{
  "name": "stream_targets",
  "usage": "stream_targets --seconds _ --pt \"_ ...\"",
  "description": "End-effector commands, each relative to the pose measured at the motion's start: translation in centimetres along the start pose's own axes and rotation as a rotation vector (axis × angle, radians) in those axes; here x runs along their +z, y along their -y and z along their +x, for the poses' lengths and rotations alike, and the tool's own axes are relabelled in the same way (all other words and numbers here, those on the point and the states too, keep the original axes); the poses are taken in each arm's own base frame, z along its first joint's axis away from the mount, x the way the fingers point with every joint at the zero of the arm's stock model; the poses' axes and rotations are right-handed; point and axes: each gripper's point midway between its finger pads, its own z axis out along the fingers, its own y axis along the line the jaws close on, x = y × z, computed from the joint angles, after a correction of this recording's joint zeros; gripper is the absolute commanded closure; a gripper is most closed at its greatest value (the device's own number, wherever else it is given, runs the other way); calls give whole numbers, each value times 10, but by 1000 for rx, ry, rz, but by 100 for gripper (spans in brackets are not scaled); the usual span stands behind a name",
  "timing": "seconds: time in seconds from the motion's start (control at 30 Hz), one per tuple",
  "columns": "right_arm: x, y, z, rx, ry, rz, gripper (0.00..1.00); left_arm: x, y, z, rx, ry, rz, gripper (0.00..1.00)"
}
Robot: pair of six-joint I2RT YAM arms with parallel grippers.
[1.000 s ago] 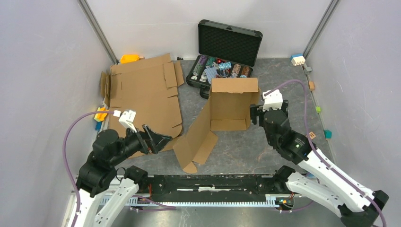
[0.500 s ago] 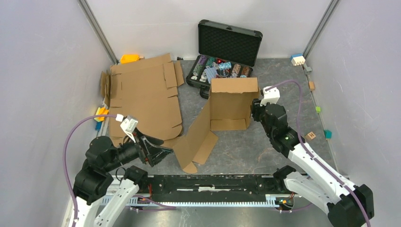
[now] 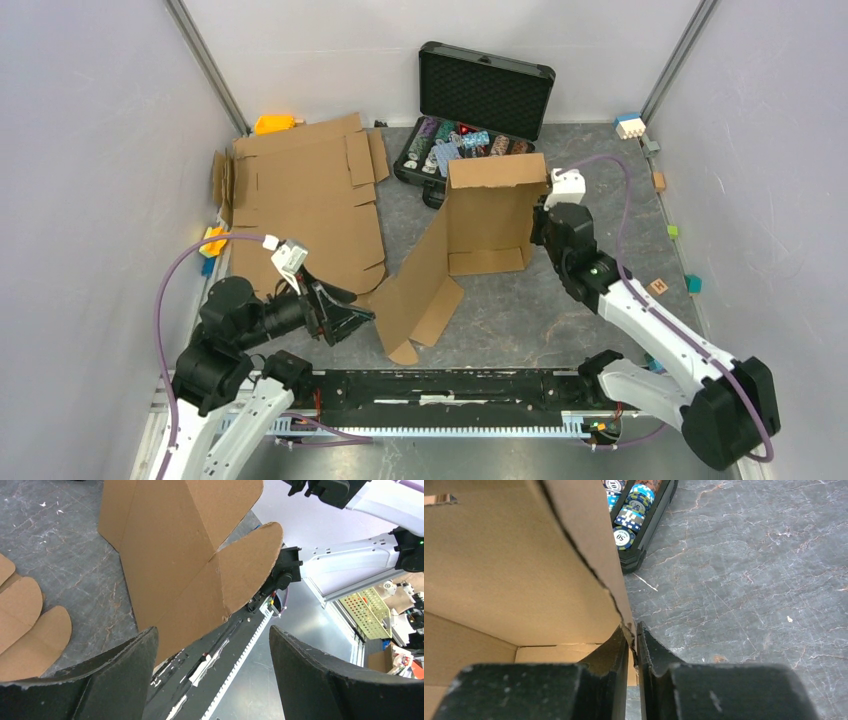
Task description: Fold the paper box
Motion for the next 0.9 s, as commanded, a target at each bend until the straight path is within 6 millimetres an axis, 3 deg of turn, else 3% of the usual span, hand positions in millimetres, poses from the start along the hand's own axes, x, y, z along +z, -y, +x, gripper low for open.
stream_targets --seconds 0.0,0.07,0.23,0.5,0.67,0.87 --pt "9 0 -27 22 -32 58 85 13 0 -18 62 34 33 14" --pt "17 0 -28 15 -61 69 85 19 -3 -22 51 39 27 15" --pt "45 -4 -53 13 -106 44 84 33 -10 -35 35 77 24 16" --pt "115 7 -65 10 -243 48 89 45 -26 -52 27 106 -51 13" --pt "141 35 -51 41 -366 72 85 58 -43 -55 -36 85 -125 12" --pt "130 56 -19 96 -428 41 86 71 -67 -49 -97 57 -199 11"
